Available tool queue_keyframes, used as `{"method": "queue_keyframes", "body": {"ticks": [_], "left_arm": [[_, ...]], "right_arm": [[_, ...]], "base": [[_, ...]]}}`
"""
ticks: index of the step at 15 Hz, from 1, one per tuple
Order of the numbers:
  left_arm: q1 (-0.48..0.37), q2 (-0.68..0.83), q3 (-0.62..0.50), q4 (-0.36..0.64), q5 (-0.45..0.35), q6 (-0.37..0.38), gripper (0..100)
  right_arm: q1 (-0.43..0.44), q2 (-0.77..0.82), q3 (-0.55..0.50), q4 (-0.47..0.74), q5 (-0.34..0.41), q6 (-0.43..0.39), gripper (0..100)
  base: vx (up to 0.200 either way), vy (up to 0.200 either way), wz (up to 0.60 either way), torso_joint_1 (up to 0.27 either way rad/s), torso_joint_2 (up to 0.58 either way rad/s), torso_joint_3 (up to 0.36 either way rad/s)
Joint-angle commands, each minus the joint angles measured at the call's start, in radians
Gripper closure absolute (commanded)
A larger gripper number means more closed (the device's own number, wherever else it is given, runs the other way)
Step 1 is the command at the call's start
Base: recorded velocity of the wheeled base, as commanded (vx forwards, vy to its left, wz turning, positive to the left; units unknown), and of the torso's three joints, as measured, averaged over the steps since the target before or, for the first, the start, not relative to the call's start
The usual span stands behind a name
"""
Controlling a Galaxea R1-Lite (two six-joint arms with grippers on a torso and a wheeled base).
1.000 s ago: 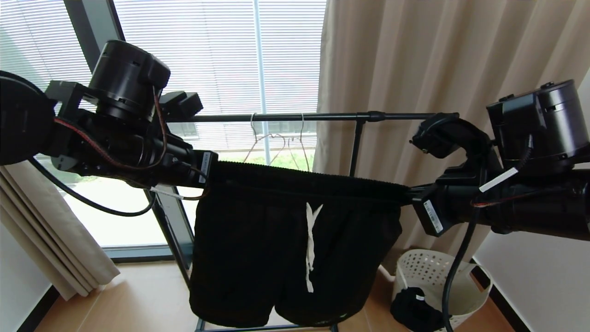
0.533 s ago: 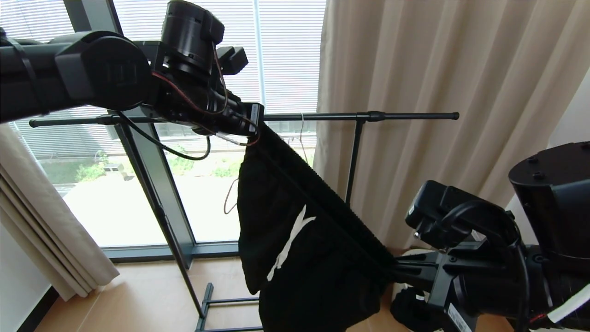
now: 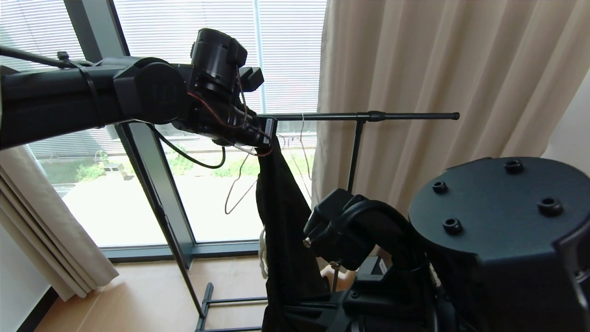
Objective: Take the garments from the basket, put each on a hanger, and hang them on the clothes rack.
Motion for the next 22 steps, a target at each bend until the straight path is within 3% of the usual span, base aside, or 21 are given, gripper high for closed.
{"method": "queue_keyframes", "body": {"ticks": [1,5,7,9,10,12,14,17,21,22], "left_arm": [[-0.015,0.001,0.013,0.0,0.0,-0.004,100],[-0.032,-0.001,0.011,0.0,0.0,-0.019,100],[-0.032,-0.005,0.016,0.02,0.007,-0.019,100],[-0.028,-0.045,0.016,0.097,0.006,-0.016,100],[-0.025,-0.073,0.016,0.146,0.006,-0.016,100],[-0.023,-0.12,0.039,0.215,0.006,-0.01,100],[-0.023,-0.175,0.102,0.258,0.003,-0.008,100],[-0.043,-0.323,0.34,0.258,0.0,0.035,100],[-0.13,-0.39,0.59,0.219,0.001,0.036,100],[-0.132,-0.39,0.596,0.216,0.001,0.036,100]], "right_arm": [[0.02,0.046,-0.021,-0.046,-0.008,0.024,100],[0.017,-0.005,0.024,-0.083,-0.023,0.032,100],[-0.073,-0.063,0.105,-0.072,-0.114,0.014,100],[-0.185,-0.097,0.163,-0.074,-0.21,-0.055,100],[-0.279,-0.106,0.188,-0.074,-0.226,-0.103,100],[-0.388,-0.099,0.189,-0.074,-0.239,-0.129,100],[-0.465,-0.069,0.153,-0.077,-0.266,-0.151,100],[-0.583,0.058,-0.024,-0.074,-0.287,-0.187,100],[-0.598,0.216,-0.257,-0.071,-0.327,-0.189,100],[-0.598,0.219,-0.26,-0.072,-0.327,-0.189,100]], "base": [[0.0,0.0,0.0,0.0,0.0,0.0],[0.0,0.0,0.0,0.0,0.0,0.0],[0.0,0.0,0.0,0.0,0.0,0.0],[0.0,0.0,0.0,0.0,0.0,0.0],[0.0,0.0,0.0,0.0,0.0,0.0],[0.0,0.0,0.0,0.0,0.0,0.0],[0.0,0.0,0.0,0.0,0.0,0.0],[0.0,0.0,0.0,0.0,0.0,0.0],[0.0,0.0,0.0,0.0,0.0,0.0],[0.0,0.0,0.0,0.0,0.0,0.0]]}}
